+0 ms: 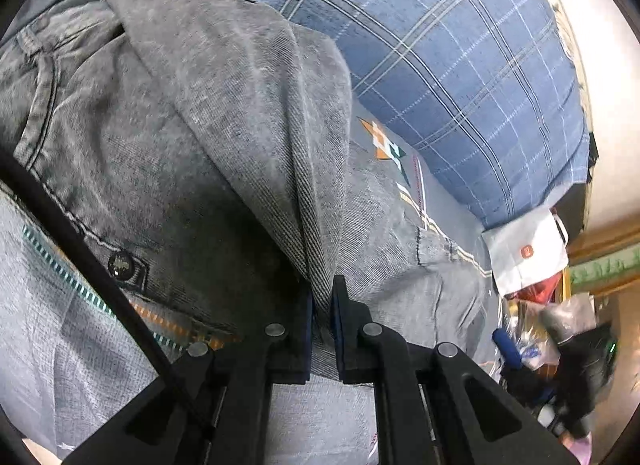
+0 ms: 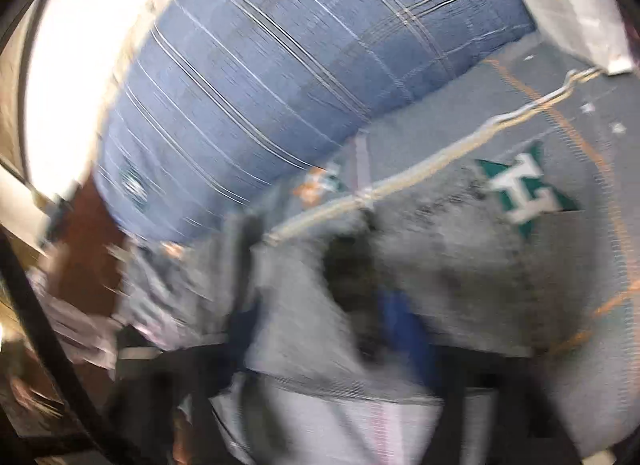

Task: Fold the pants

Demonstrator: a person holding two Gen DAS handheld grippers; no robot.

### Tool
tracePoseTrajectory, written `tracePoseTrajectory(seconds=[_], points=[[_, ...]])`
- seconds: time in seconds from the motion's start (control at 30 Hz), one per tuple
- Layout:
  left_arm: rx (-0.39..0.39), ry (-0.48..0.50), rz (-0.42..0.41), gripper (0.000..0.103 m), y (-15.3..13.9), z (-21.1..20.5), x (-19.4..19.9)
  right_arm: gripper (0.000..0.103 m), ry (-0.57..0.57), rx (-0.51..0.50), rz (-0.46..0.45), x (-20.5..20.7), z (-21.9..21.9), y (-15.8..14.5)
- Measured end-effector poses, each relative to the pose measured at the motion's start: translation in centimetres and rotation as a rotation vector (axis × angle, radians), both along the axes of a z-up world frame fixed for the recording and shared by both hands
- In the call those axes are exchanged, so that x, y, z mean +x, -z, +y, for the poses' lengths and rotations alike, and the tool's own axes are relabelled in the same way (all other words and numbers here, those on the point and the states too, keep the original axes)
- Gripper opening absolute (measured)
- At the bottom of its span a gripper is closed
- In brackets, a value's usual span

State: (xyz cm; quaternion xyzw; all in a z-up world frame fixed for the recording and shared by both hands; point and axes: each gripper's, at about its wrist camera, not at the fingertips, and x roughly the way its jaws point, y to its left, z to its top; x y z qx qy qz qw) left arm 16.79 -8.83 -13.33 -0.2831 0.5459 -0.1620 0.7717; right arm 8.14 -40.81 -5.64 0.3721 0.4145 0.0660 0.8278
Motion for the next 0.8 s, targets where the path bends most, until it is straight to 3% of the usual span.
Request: tracePoseTrajectory(seconds=[0.13, 0.17, 0.23, 0.3, 0.33, 0.37, 0.43, 0.53, 0.6, 0.7, 0.8], points=[[0.004, 0.008, 0.015, 0.009, 0.0, -0.7, 0.4, 0.082, -0.020, -0.051, 0.064, 4.1, 1.3, 2.0], [-0.001, 0.011, 0.020, 0.008, 0.3, -0.8, 0.5, 0.071, -0.021, -0.073, 0.087, 4.4, 1.7, 2.8], [0.000, 0.019, 0.018, 0.009, 0.8, -1.2, 1.3, 0.062, -0.029, -0.097, 0.120, 4.7, 2.1, 4.6], [0.009, 0.036, 0.022, 0.009, 1.2, -1.4, 1.4, 0.033, -0.048, -0.080, 0.163, 5.2, 2.0, 6.1], [0.007, 0.038, 0.029, 0.009, 1.4, -1.6, 1.7, 0.029, -0.064, -0.067, 0.159, 5.3, 1.8, 6.3], [-0.005, 0.035, 0.029, 0.008, 1.2, -1.9, 1.9, 0.002, -0.077, -0.070, 0.154, 5.2, 1.9, 6.1], [-0.007, 0.024, -0.013, 0.007, -0.3, -1.9, 1.5, 0.003, -0.071, -0.084, 0.103, 4.7, 1.5, 4.3], [-0.038, 0.047, -0.136, 0.007, -5.0, -3.4, 0.3, 0.003, -0.001, -0.089, -0.033, 2.4, -1.0, 0.7], [-0.073, 0.081, -0.157, 0.007, -7.0, -5.2, -0.3, 0.003, 0.039, -0.076, -0.096, 1.0, -3.0, -0.8], [-0.009, 0.163, -0.164, 0.007, -7.0, -9.2, -0.8, 0.003, 0.127, -0.103, -0.115, -1.1, -5.7, -1.8], [0.016, 0.199, -0.123, 0.007, -4.2, -11.4, -0.4, 0.003, 0.174, -0.092, -0.041, -1.6, -7.6, 0.0]])
